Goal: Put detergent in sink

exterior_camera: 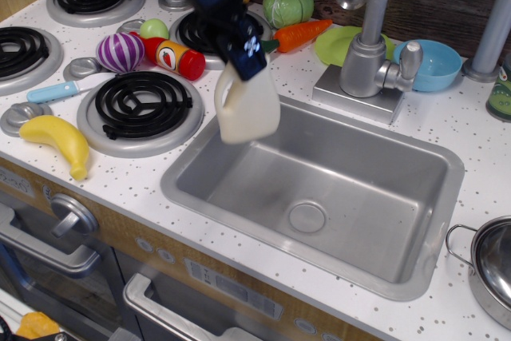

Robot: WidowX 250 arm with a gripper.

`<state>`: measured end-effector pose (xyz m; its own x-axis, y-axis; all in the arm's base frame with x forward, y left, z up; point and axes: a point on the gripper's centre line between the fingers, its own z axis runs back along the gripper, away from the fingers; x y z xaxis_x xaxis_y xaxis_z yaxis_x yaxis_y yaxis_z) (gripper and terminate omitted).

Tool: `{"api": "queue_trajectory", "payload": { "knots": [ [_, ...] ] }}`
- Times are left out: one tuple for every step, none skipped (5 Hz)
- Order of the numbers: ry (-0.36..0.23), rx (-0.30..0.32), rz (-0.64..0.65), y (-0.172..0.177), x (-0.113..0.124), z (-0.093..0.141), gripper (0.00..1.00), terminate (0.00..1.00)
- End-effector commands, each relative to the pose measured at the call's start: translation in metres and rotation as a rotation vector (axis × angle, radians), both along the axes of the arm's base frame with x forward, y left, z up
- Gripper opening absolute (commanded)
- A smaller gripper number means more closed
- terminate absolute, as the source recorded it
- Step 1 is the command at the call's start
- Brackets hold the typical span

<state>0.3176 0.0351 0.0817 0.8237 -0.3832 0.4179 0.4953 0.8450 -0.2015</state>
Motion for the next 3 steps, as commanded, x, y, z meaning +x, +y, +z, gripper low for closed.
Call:
{"api": "queue_trajectory", "payload": {
  "knots": [
    [-0.073, 0.006, -0.035, 0.006, -0.003, -0.011, 0.00, 0.00],
    [-0.124, 0.032, -0.076, 0.011, -0.004, -0.027, 0.00, 0.00],
    [-0.186, 0.074, -0.079, 0.007, -0.009, -0.046, 0.00, 0.00]
  ]
}}
